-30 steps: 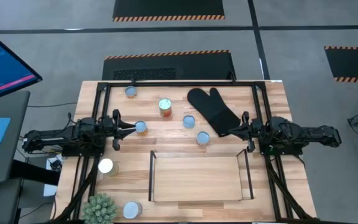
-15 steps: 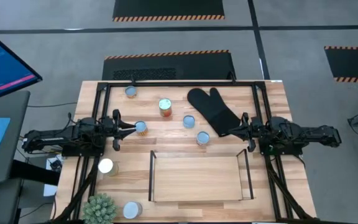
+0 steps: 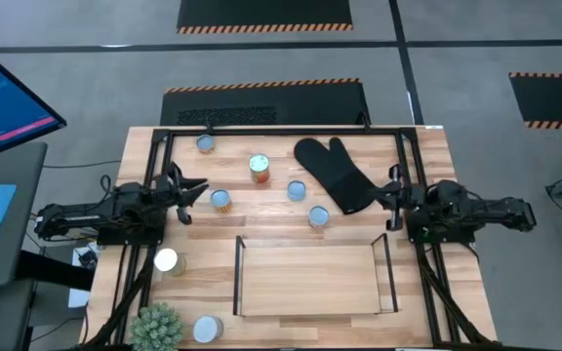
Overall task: Pick and place cans onto a shelf
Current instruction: Put the canned pineapple on the shelf
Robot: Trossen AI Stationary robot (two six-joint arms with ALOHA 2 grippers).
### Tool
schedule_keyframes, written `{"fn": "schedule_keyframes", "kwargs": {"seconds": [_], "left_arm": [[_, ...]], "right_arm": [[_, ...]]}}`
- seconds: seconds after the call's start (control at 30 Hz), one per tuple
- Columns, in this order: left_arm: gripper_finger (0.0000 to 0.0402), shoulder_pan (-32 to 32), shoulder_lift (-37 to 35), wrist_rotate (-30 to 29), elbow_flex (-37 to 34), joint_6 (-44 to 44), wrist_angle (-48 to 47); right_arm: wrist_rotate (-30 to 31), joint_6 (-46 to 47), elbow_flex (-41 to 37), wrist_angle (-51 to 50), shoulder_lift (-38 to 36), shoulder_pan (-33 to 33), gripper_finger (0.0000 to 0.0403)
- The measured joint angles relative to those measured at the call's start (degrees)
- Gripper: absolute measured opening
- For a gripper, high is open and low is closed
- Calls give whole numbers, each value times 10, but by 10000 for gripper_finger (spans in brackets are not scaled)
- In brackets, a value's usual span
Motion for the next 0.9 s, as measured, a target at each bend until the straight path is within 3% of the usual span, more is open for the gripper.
{"fn": "schedule_keyframes", "kwargs": {"seconds": [0.13,0.27,0.33,0.67,0.77,0.9], "left_arm": [[72,0,0,-46,0,37,64],[72,0,0,-79,0,94,127],[72,0,0,-95,0,118,148],[72,0,15,-298,1,-89,167],[72,0,28,-319,14,-166,166],[72,0,74,-333,50,-195,160]], "right_arm": [[35,-18,0,44,0,-19,33],[208,-17,0,46,0,-49,33],[265,-5,0,42,0,-66,33],[277,201,3,35,1,-142,33],[278,245,12,37,13,-164,33],[269,307,38,40,39,-191,33]]}}
